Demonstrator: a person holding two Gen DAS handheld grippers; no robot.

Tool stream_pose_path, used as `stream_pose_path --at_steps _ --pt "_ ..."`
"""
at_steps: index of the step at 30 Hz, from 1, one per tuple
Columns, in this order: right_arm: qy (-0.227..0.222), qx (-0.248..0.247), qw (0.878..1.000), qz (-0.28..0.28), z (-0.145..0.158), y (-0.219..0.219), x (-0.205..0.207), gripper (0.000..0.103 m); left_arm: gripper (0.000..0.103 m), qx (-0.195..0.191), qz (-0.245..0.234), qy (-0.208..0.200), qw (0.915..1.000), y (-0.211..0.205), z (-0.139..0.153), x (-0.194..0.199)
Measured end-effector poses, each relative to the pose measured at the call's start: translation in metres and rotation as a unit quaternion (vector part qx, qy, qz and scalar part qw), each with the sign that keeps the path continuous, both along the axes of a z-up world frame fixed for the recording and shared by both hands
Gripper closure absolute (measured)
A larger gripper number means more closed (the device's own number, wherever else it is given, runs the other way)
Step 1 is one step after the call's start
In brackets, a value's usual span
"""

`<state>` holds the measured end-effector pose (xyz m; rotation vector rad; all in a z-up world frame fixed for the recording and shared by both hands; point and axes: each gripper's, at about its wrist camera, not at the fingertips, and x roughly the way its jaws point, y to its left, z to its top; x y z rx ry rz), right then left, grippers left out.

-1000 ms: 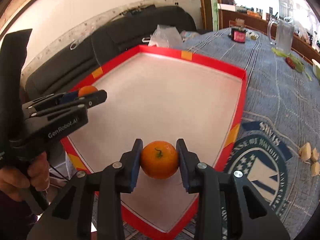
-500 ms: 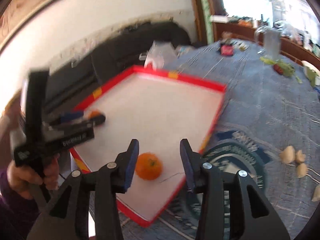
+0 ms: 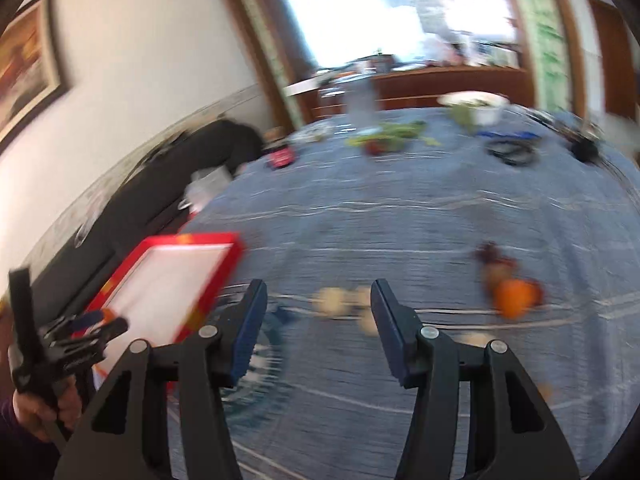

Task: Organize fruits
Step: 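Grasp the brown kiwi with the right gripper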

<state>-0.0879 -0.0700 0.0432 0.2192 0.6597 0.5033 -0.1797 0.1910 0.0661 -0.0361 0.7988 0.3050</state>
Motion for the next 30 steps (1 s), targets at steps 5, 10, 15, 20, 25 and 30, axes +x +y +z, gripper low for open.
stream_pose_path --at_steps 5,10,15,20,25,30 --pt "0.034 0.036 0.996 -0.077 -0.01 -0.082 0.009 0.048 0.026 0.009 -0.056 0.0 0.9984 -0.042 0.005 0.009" --pt "0.068 0.05 0.987 -0.138 -0.022 -0.14 0.022 0.048 0.025 0.011 -0.104 0.01 0.9945 -0.076 0.0 0.014" --pt "0.081 0.068 0.982 -0.154 -0.035 -0.155 0.027 0.048 0.025 0.015 -0.127 0.033 0.9912 -0.092 -0.01 0.016" --pt "0.069 0.024 0.989 -0.125 -0.032 -0.131 0.03 0.048 0.025 0.014 -0.117 0.036 0.9924 -0.09 -0.011 0.018" --pt "0.075 0.012 0.99 -0.118 -0.039 -0.126 0.03 0.048 0.025 0.01 -0.113 0.04 0.9928 -0.088 -0.014 0.02" --pt "0.084 -0.036 0.991 -0.102 -0.042 -0.117 0.015 0.052 0.025 0.008 -0.115 0.046 0.9923 -0.089 -0.018 0.023"
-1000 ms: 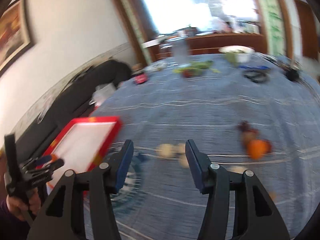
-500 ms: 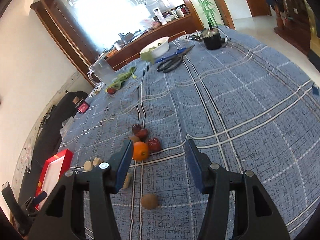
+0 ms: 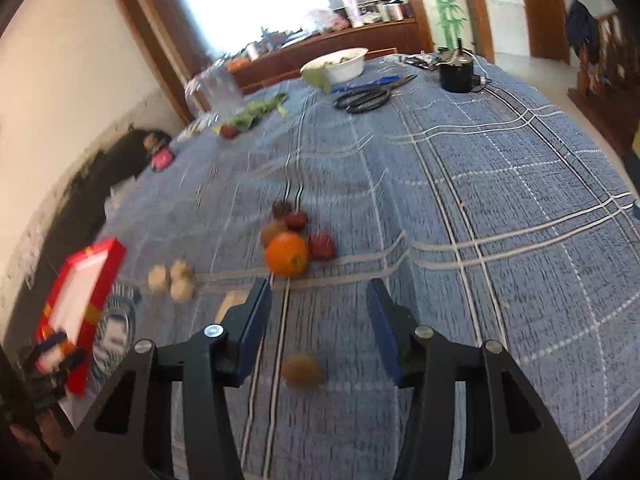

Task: Organize fruits
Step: 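Grasp the brown kiwi with the right gripper, then grasp a beige cookie block with the left gripper while the right gripper holds the kiwi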

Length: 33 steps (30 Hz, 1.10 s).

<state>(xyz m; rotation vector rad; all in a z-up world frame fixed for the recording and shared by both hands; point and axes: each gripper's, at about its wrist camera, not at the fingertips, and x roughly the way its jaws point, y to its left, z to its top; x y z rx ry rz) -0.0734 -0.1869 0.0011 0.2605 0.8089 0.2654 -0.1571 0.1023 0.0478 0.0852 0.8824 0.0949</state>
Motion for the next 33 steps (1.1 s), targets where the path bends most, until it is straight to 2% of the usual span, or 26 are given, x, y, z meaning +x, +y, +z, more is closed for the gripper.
stream_pose_path --at_steps 5,7,10,15,17,20,25,27,30,31,33 --pt "0.009 -0.062 0.997 0.037 -0.002 0.018 -0.019 0.061 0.025 -0.005 -0.004 0.003 1.0 -0.002 -0.003 0.004" --pt "0.019 -0.083 0.995 0.043 -0.007 0.024 -0.018 0.072 0.025 -0.006 -0.011 0.004 0.9999 -0.006 -0.004 0.003" --pt "0.041 -0.093 0.994 0.042 -0.015 0.027 -0.012 0.078 0.025 -0.007 -0.016 0.004 0.9998 -0.007 -0.004 0.001" --pt "0.039 -0.106 0.993 0.039 -0.013 0.029 -0.012 0.079 0.025 -0.004 -0.013 0.007 0.9999 -0.006 -0.004 0.003" --pt "0.036 -0.099 0.994 0.029 -0.009 0.025 -0.008 0.079 0.025 -0.002 -0.02 0.008 0.9998 -0.009 -0.002 0.004" --pt "0.016 -0.065 0.998 -0.008 0.011 0.008 0.006 0.079 0.025 -0.002 -0.044 0.002 0.999 -0.023 0.007 0.009" --pt "-0.032 -0.039 0.996 -0.078 0.042 -0.012 0.043 0.079 0.025 -0.011 -0.106 -0.013 0.9942 -0.072 0.02 0.028" --pt "-0.046 -0.031 0.994 -0.099 0.042 -0.013 0.054 0.079 0.025 -0.012 -0.124 -0.01 0.9922 -0.091 0.019 0.037" --pt "-0.043 0.028 0.994 -0.1 0.022 -0.022 0.065 0.079 0.025 -0.019 -0.151 0.002 0.9883 -0.119 0.013 0.05" --pt "-0.023 0.026 0.994 -0.105 0.014 -0.025 0.069 0.079 0.025 -0.02 -0.155 0.005 0.9877 -0.125 0.01 0.054" --pt "-0.01 0.018 0.993 -0.119 0.01 -0.033 0.073 0.079 0.025 -0.029 -0.166 0.013 0.9856 -0.14 0.004 0.062"
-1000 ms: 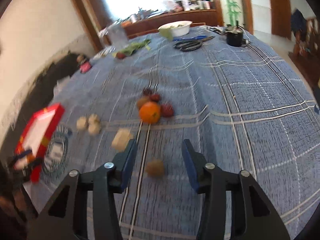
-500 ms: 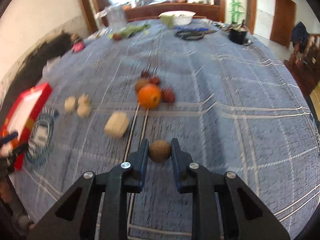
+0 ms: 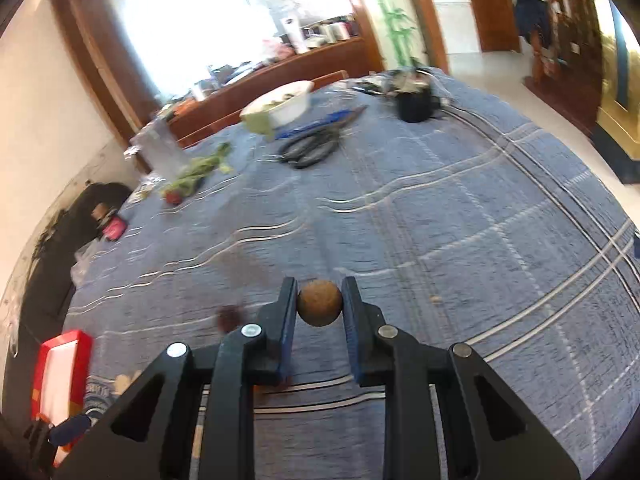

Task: Organize fruits
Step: 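Grasp a beige cookie block with the left gripper while the right gripper holds the kiwi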

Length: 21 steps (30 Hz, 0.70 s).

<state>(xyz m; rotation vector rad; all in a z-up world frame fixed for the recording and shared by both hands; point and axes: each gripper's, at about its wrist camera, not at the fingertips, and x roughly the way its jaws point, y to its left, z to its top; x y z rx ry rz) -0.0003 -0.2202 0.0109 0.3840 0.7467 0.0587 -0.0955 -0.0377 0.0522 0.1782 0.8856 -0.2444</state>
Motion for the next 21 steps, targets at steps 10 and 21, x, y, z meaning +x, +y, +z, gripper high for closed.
stream_pose_path --at_steps 10,21 --pt "0.014 -0.007 1.0 -0.004 -0.001 -0.006 0.001 0.079 0.042 -0.016 -0.007 0.034 0.9993 -0.031 -0.022 0.027" --pt "0.011 -0.001 1.0 0.007 -0.001 -0.005 0.003 0.079 0.077 -0.044 -0.009 0.027 0.9986 -0.031 -0.022 0.029"
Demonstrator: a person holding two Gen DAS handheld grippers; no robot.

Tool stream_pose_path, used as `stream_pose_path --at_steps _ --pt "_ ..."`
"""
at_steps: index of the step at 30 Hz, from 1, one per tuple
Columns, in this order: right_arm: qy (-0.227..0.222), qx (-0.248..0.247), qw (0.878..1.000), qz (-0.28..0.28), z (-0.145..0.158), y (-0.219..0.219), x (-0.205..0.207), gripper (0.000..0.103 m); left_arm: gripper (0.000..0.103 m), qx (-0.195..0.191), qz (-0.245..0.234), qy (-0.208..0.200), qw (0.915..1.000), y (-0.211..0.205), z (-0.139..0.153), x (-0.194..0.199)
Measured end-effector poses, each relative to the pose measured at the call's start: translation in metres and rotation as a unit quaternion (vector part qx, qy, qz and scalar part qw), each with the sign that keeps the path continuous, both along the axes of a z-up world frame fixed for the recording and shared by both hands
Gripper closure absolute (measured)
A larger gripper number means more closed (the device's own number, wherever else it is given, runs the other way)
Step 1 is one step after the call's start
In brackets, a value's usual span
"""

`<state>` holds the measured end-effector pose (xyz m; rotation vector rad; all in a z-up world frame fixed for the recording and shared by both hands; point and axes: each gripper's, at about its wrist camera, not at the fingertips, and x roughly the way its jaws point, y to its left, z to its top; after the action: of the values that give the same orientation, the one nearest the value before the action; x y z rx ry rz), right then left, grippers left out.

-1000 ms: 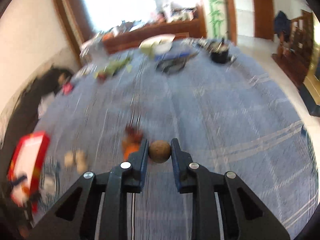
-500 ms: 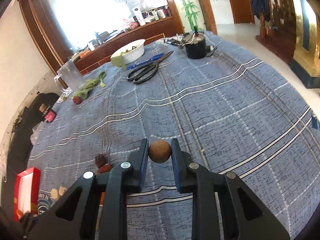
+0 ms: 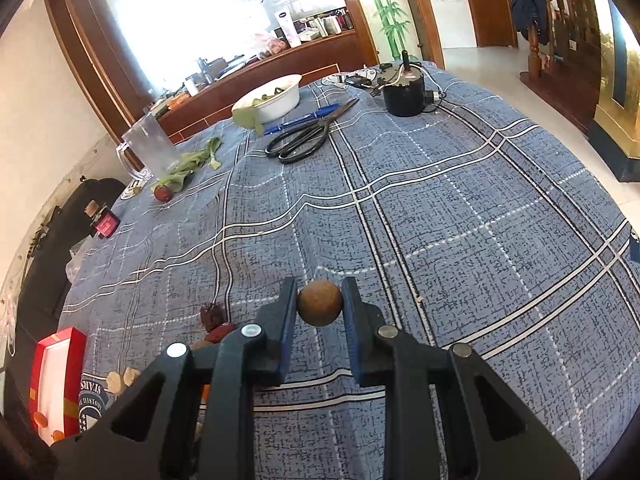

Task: Organize fruits
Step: 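Grasp a beige cookie block with the left gripper while the right gripper holds the kiwi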

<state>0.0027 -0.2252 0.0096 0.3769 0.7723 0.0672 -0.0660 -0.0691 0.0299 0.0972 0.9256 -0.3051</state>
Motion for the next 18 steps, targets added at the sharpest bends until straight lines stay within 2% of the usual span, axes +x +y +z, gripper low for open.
stream_pose_path --at_steps 8,11,18 --pt "-0.029 -0.022 0.999 0.001 0.006 0.006 -0.004 0.079 0.077 -0.003 0.052 -0.06 0.9968 0.043 0.036 -0.025" --pt "-0.041 -0.033 0.999 -0.005 0.008 0.006 -0.006 0.079 0.077 -0.003 0.079 -0.086 0.9931 0.07 0.051 -0.041" --pt "-0.064 -0.06 0.996 -0.02 0.01 0.01 -0.01 0.079 0.077 -0.003 0.143 -0.116 0.9829 0.136 0.07 -0.069"
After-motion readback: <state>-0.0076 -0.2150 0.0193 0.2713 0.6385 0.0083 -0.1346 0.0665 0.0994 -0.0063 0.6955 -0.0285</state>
